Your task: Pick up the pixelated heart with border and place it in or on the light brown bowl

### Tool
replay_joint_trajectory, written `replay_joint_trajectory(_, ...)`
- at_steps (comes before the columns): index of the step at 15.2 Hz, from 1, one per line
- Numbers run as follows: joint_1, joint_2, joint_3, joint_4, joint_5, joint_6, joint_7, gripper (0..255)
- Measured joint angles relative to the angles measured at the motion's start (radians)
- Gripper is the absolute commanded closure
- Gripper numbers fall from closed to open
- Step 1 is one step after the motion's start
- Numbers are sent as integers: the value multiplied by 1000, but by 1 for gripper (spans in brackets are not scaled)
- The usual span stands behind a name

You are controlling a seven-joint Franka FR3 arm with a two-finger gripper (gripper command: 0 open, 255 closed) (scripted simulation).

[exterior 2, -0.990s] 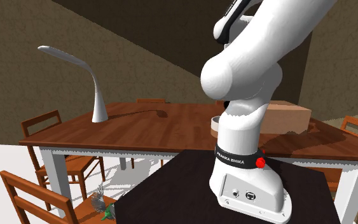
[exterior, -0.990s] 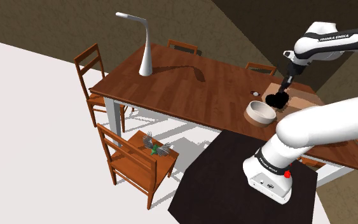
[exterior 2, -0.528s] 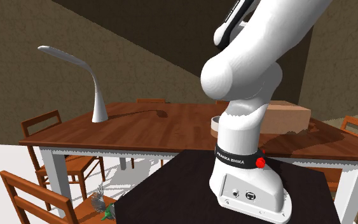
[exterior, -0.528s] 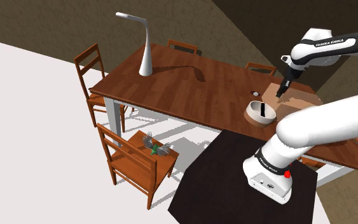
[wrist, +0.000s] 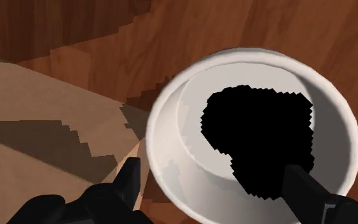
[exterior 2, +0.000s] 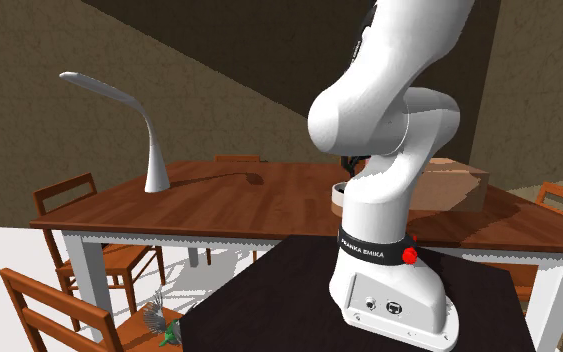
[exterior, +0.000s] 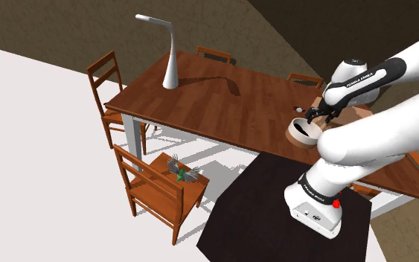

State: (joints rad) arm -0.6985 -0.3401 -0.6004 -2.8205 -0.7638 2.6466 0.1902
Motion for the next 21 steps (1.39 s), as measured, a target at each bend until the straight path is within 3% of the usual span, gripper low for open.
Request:
replay_joint_trajectory(3, -18, 78, 4, 2, -27, 83, 98, 0)
replay_joint_trajectory(7, -26, 171, -10, 11, -51, 172, 131, 0)
replay_joint_trajectory(13, -25, 190, -12, 16, -50, 188, 134, 0)
replay_joint_trajectory(14, -25, 190, -12, 16, -50, 188, 134, 255)
replay_joint_trajectory(21, -25, 190, -12, 16, -50, 188, 134, 255)
